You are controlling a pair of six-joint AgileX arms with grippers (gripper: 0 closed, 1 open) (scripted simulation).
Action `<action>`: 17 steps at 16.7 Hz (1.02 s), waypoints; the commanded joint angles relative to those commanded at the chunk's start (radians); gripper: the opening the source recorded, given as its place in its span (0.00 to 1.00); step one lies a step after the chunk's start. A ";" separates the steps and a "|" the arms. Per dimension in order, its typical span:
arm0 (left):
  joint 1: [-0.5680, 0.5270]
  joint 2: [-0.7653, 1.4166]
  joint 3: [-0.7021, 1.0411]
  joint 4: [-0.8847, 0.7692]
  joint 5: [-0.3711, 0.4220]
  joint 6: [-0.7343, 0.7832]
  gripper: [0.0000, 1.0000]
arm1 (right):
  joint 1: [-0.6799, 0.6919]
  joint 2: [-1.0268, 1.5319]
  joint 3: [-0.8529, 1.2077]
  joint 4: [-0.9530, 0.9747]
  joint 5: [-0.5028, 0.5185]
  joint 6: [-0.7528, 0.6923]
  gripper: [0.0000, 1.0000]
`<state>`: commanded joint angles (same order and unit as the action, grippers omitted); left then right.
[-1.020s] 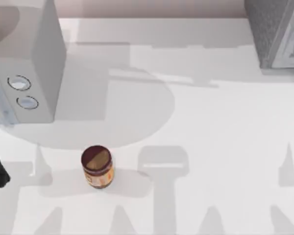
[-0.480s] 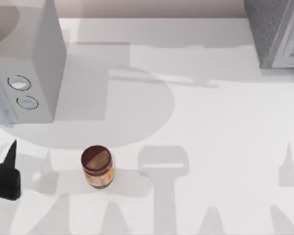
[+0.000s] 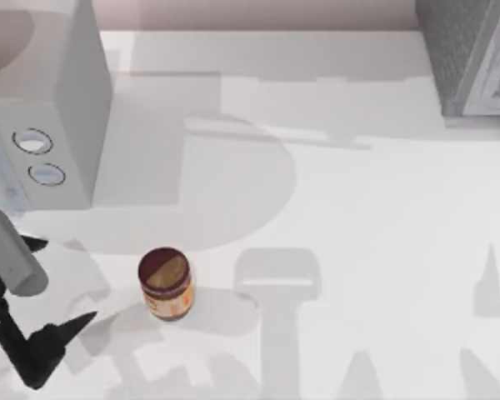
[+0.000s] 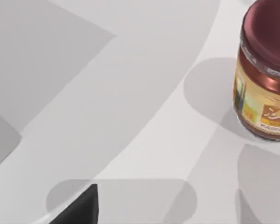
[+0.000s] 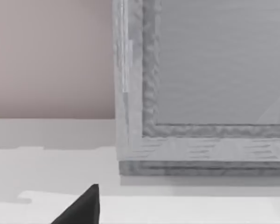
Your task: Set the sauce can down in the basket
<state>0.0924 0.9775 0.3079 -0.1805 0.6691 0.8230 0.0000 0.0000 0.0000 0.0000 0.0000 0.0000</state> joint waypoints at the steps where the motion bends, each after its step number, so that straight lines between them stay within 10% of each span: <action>1: 0.007 0.100 0.034 -0.020 0.069 0.085 1.00 | 0.000 0.000 0.000 0.000 0.000 0.000 1.00; 10: 0.050 0.898 0.315 -0.187 0.621 0.766 1.00 | 0.000 0.000 0.000 0.000 0.000 0.000 1.00; 17: 0.049 1.151 0.432 -0.244 0.801 0.990 1.00 | 0.000 0.000 0.000 0.000 0.000 0.000 1.00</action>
<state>0.1413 2.1281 0.7403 -0.4246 1.4705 1.8134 0.0000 0.0000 0.0000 0.0000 0.0000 0.0000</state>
